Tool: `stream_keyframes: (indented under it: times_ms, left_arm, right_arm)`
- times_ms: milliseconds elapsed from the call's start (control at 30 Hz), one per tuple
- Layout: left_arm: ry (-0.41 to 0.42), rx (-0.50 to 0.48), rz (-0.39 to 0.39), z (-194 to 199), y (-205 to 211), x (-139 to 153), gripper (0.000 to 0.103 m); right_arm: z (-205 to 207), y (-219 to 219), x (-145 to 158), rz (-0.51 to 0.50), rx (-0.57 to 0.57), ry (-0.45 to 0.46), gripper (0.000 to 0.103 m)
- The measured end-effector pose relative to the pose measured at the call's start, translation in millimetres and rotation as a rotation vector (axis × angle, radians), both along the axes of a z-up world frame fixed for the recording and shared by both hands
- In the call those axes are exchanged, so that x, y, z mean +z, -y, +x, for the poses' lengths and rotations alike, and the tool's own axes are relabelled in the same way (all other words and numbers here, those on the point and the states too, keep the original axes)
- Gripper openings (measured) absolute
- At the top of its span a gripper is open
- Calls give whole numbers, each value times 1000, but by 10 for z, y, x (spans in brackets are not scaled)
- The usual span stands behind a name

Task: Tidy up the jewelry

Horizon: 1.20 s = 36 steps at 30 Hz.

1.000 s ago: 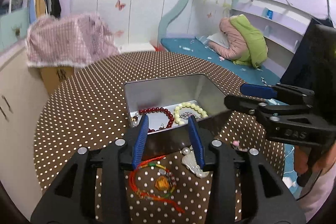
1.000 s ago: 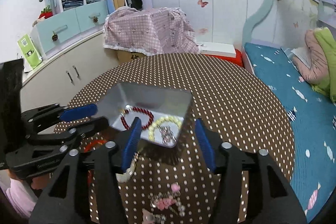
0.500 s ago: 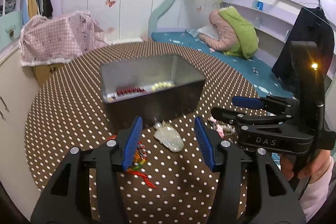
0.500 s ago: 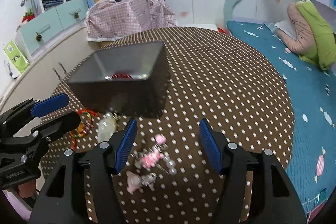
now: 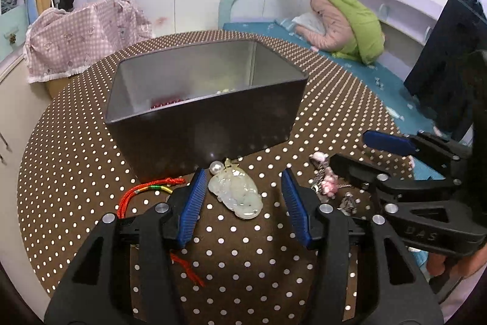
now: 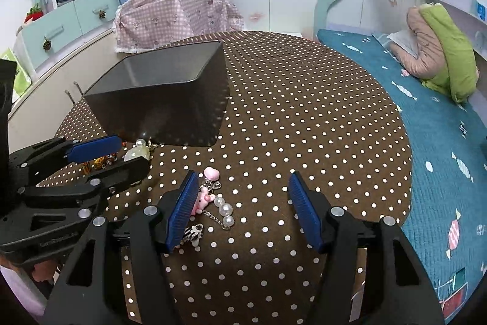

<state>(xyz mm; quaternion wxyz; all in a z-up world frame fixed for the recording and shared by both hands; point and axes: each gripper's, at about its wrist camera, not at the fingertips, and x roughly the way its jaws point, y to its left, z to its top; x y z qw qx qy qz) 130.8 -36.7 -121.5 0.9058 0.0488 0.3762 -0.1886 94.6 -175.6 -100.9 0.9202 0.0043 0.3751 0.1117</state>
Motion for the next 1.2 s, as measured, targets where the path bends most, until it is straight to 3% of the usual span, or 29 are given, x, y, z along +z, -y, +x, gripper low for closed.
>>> stream_keyframes:
  times_ms: [100,167,267,400,600,967,1033,1200]
  left_arm:
    - [4,-19,23,-13,27,-23,41]
    - [-2,-17,47,-6,54,-49,29]
    - [-9,-24,63,2,83,-75,29]
    - [-14,-27,50,6,59,-80,29]
    - [-17,-22,23,17,19,-68,29]
    - [19,-26,-6,-65,-27,54,27]
    - [38,-30,-15,-85,-52,132,4]
    - [97,-36,-35,-126,-97,346,4]
  right_arm:
    - [-7,5,2,5,4,6,59]
    - [2,-22,3,3,13,7,59]
    - [15,-77,4,-7,28,12,58]
    - [87,-201,-52,-19,74,-1,33]
    - [132,-264,-77,-41,112,12,11]
    - [140,-94,43,26,96,18,11]
    - [140,-61,115,47,95,30,11]
    - [112,-35,348,94,117,81,11]
